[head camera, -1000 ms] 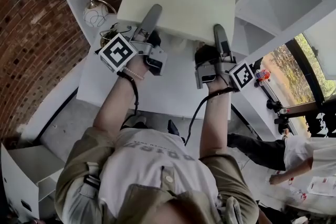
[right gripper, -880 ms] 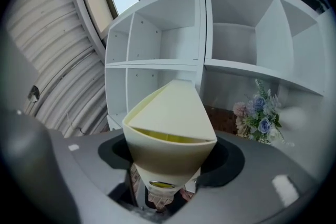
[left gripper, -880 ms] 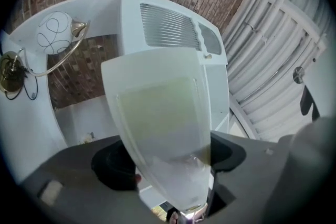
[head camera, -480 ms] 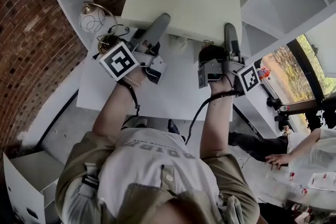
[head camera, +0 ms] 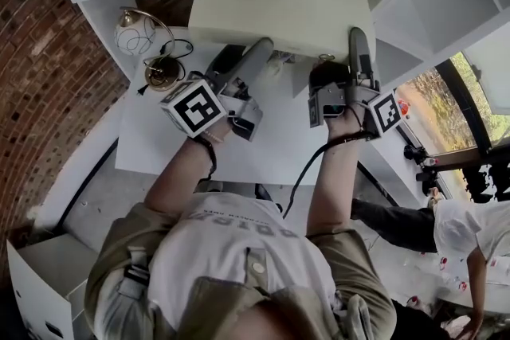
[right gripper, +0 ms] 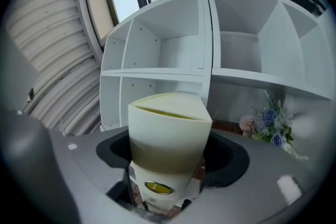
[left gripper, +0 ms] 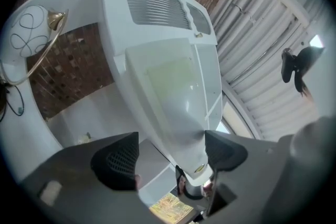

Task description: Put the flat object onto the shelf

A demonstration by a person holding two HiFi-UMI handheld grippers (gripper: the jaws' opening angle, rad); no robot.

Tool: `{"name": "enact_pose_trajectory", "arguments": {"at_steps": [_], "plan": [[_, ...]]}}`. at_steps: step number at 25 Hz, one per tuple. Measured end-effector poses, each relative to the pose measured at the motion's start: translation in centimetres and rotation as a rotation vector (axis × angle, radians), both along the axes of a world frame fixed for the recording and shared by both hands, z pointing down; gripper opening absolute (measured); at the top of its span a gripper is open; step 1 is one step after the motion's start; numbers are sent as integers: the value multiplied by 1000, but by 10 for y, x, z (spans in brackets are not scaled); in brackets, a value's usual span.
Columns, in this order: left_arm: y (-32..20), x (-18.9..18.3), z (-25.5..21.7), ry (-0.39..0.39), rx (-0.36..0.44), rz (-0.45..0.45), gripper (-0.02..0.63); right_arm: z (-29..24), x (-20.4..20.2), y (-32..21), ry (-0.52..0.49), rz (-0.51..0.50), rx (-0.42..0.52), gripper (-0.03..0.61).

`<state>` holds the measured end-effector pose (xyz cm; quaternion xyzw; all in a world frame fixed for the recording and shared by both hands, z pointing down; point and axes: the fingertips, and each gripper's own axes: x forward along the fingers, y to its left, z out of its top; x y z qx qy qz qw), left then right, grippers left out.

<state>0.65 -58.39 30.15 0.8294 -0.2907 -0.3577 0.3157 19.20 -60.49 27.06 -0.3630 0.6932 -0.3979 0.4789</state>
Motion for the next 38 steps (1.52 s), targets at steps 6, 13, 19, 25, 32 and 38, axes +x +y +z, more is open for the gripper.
{"name": "enact_pose_trajectory", "arguments": {"at_steps": [6,13,19,25,32,38], "plan": [[-10,-2,-15,32,20,-26,408,-14,-9,12,78,-46,98,426],[-33,-15,-29,25,52,-91,397,-3,-29,22,187,-99,114,387],[-51,-15,-27,22,17,-100,394,5,-27,7,232,-80,90,341],[-65,-8,-31,-9,19,-86,391,3,-16,-14,255,-51,87,322],[-84,-6,-31,-16,-26,-74,371,-4,-16,-38,259,-52,89,265],[-96,-12,-26,-9,-109,-67,311,-2,-20,-56,245,-59,40,253]]}}
